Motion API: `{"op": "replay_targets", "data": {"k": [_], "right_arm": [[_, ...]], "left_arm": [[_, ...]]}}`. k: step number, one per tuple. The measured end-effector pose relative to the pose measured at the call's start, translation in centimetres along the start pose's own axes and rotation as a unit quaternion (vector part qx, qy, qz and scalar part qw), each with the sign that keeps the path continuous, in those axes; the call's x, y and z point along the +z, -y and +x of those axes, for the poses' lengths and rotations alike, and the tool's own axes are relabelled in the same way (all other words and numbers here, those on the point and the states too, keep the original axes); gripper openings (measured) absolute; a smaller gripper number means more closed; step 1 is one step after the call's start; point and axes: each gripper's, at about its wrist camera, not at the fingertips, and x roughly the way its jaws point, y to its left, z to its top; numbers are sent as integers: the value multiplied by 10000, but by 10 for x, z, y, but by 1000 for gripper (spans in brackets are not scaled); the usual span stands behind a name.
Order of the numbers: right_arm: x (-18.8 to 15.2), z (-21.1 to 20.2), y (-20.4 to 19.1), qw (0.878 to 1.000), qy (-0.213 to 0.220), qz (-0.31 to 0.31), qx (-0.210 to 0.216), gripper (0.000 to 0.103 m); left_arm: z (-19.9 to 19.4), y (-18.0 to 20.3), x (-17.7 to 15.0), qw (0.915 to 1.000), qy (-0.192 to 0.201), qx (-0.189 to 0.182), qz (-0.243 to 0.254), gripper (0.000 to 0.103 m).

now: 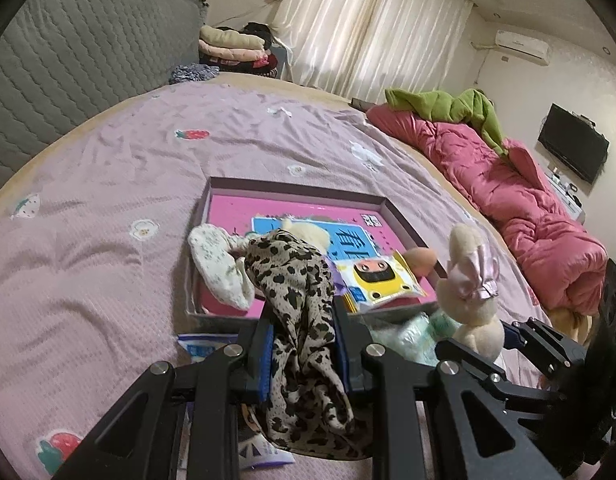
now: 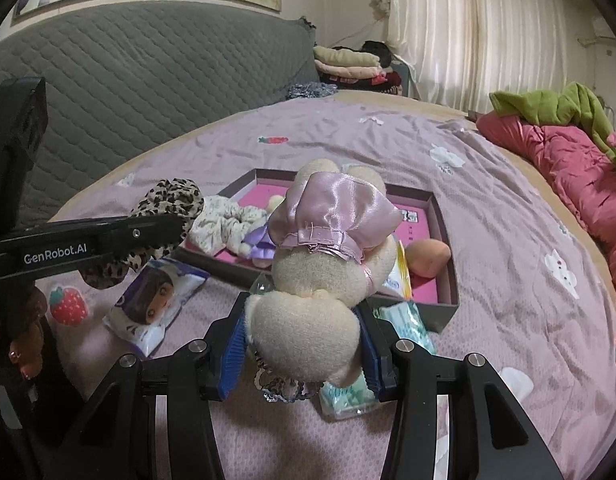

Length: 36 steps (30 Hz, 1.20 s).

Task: Organize soft objects
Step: 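Lift the leopard scrunchie with the left tool while the right tool carries the bunny toward the box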

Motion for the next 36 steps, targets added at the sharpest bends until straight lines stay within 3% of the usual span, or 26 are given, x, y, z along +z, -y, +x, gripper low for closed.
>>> {"op": "replay_targets", "data": {"k": [26, 36], "right_arm": [[31, 8, 19, 9991, 329, 160, -219, 50], [41, 13, 25, 9985, 379, 168, -345, 50]], "left_arm": [[20, -2, 28, 9997, 162, -61, 158, 25], [30, -4, 35, 9999, 52, 0, 140, 25]]}}
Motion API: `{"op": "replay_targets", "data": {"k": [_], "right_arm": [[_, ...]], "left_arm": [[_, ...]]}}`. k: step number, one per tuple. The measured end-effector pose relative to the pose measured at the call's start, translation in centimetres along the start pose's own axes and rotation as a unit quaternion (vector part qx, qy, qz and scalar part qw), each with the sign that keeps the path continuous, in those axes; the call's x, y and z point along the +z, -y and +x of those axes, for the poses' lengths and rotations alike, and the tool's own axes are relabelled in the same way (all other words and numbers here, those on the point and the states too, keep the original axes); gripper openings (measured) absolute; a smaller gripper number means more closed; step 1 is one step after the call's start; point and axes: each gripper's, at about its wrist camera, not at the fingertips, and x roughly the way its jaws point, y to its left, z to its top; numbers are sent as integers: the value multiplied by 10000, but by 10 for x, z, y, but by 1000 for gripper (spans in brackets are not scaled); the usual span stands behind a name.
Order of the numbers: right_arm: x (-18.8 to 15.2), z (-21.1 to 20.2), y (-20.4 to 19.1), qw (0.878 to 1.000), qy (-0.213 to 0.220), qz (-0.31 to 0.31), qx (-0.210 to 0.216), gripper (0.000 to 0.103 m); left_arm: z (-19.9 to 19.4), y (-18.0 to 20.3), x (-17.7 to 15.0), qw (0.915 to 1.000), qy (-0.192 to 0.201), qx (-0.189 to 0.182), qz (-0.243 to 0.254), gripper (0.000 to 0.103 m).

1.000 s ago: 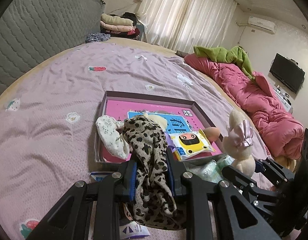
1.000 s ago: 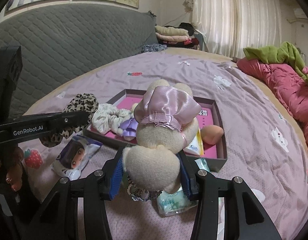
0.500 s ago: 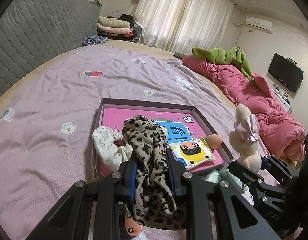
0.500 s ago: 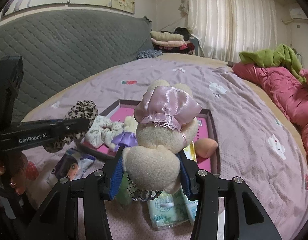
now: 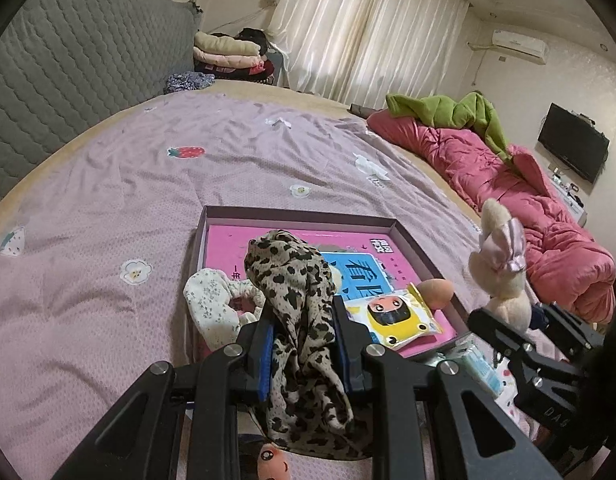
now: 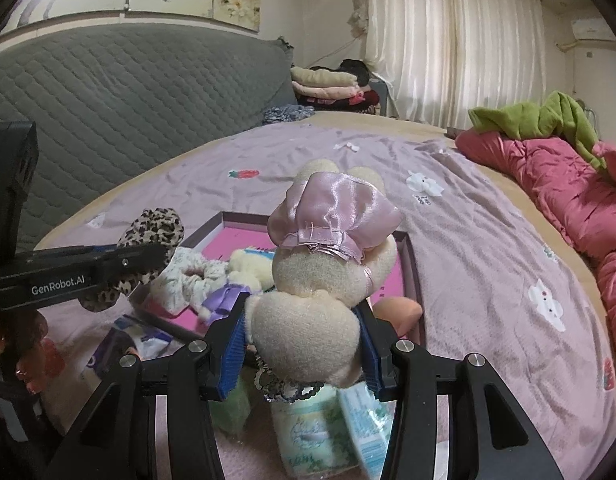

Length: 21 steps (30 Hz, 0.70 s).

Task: Organize soft objects
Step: 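Lift the leopard scrunchie with the left tool while the right tool carries the bunny toward the box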

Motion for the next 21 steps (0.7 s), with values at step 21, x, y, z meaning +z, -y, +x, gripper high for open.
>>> {"op": "replay_targets", "data": {"k": [21], "right_arm": [[21, 34, 12, 9996, -74, -243, -116, 50]], "left_arm": [[43, -11, 9, 9990, -414, 84, -164, 25]]}}
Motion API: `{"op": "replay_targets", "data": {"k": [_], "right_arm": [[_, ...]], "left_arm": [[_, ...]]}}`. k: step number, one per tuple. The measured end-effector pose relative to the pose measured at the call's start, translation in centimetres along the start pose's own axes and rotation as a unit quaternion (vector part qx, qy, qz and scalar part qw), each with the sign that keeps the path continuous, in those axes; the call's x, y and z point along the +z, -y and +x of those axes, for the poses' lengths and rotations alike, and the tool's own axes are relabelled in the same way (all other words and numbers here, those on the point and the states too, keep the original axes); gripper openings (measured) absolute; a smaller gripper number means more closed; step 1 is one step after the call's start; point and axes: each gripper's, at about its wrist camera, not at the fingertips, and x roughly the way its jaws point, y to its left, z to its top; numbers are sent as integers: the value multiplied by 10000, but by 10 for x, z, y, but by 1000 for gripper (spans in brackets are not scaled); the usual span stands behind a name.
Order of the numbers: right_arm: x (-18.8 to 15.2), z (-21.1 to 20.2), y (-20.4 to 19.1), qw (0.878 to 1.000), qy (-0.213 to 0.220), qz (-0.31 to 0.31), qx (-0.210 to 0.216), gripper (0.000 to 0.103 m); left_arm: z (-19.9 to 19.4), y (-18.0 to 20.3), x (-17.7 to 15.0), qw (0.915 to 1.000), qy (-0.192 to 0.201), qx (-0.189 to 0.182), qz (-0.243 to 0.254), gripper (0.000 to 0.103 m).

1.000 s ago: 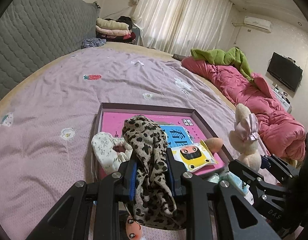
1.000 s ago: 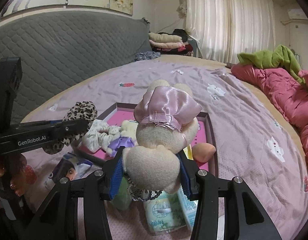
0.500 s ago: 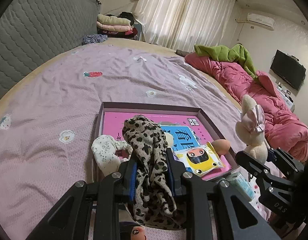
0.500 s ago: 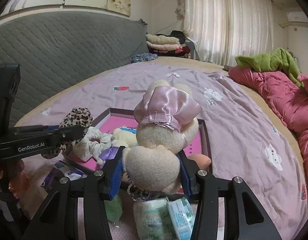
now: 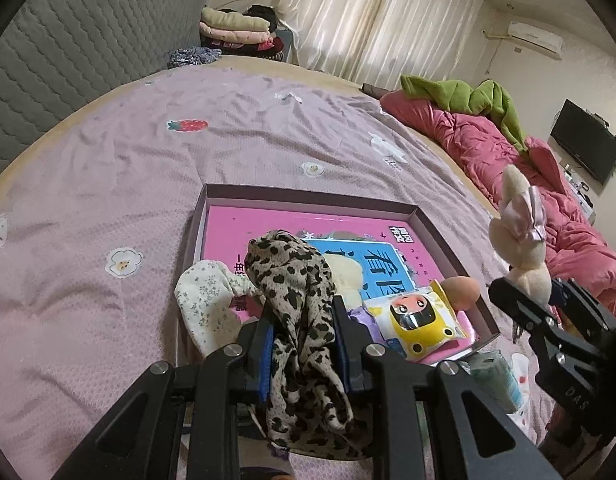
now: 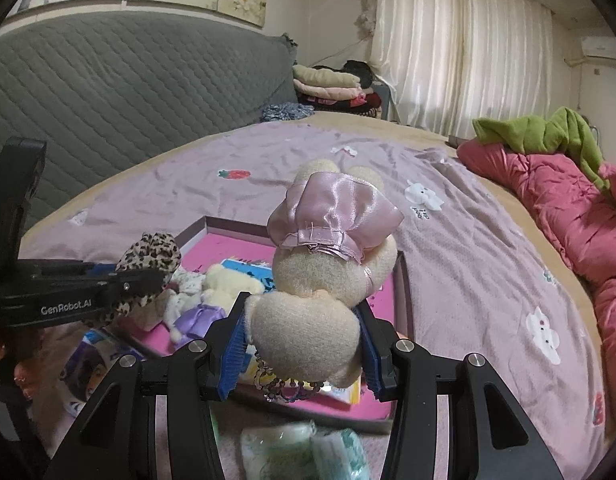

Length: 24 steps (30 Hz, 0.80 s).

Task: Organize soft objects
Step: 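Lift the leopard scrunchie with the left tool while the right tool carries the bunny toward the box, then lower the scrunchie into the box with the left tool while the right tool lowers the bunny inside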

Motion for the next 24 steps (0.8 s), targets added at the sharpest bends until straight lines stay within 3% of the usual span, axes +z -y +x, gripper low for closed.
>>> {"op": "replay_targets", "data": {"k": [24], "right_arm": [[-3, 43, 4, 9984, -557, -25, -37, 50]], "left_arm": [[40, 2, -1, 9982, -578, 83, 122, 25]]}}
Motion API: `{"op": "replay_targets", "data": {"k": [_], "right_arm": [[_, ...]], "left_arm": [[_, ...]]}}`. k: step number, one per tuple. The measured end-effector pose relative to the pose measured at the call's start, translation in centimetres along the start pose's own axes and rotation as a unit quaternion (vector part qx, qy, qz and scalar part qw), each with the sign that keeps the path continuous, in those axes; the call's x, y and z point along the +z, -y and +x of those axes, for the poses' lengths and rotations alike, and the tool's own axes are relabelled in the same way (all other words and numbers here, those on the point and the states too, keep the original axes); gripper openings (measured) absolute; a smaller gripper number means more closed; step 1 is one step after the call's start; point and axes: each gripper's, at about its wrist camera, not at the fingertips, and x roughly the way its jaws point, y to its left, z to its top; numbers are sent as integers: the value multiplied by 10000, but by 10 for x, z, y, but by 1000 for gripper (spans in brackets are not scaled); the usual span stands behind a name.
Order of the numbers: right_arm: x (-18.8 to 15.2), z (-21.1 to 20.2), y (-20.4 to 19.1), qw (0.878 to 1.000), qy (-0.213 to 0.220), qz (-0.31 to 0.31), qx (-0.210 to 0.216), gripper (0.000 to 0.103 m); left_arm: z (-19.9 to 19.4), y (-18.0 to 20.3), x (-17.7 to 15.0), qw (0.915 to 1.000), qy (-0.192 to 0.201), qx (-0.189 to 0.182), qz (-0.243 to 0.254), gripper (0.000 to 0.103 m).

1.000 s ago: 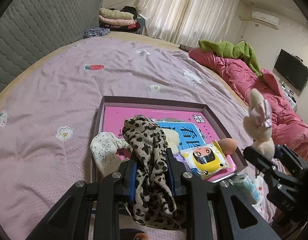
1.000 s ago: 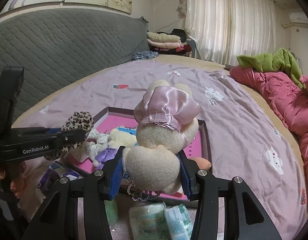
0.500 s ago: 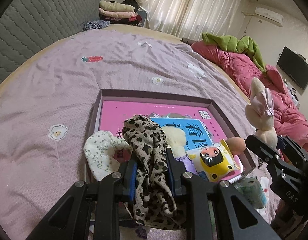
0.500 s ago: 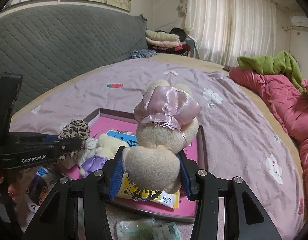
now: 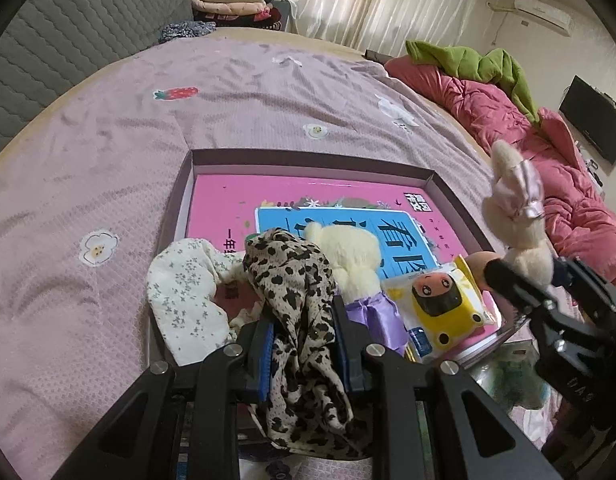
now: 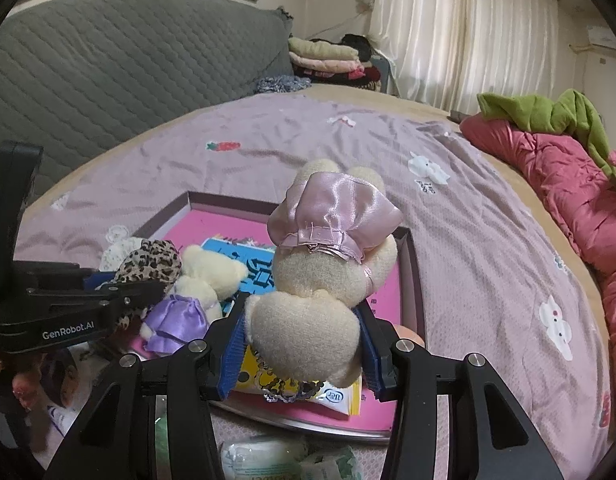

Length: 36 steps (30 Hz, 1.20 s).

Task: Organize soft objects
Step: 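Lower the scrunchie into the box with the left tool while the right tool lowers the bunny inside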

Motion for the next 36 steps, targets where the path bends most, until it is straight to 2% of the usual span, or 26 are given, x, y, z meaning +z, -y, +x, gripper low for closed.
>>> {"op": "replay_targets", "data": {"k": [10, 19, 29, 36], "right_arm": [[-9, 16, 6, 9990, -371, 237, 102, 50], [-17, 27, 3, 9979, -628, 172, 47, 50], [-22, 34, 12, 9955, -856, 402, 86, 50], [-22, 34, 11, 9955, -862, 397, 46, 51]], "left_arm": [[2, 1, 0, 9999, -66, 51, 69, 25], [5, 1, 0, 9999, -115, 25, 68, 25], [6, 1, -1, 9999, -119, 18, 44, 25], [7, 0, -1, 9999, -118, 16, 43, 25]]}}
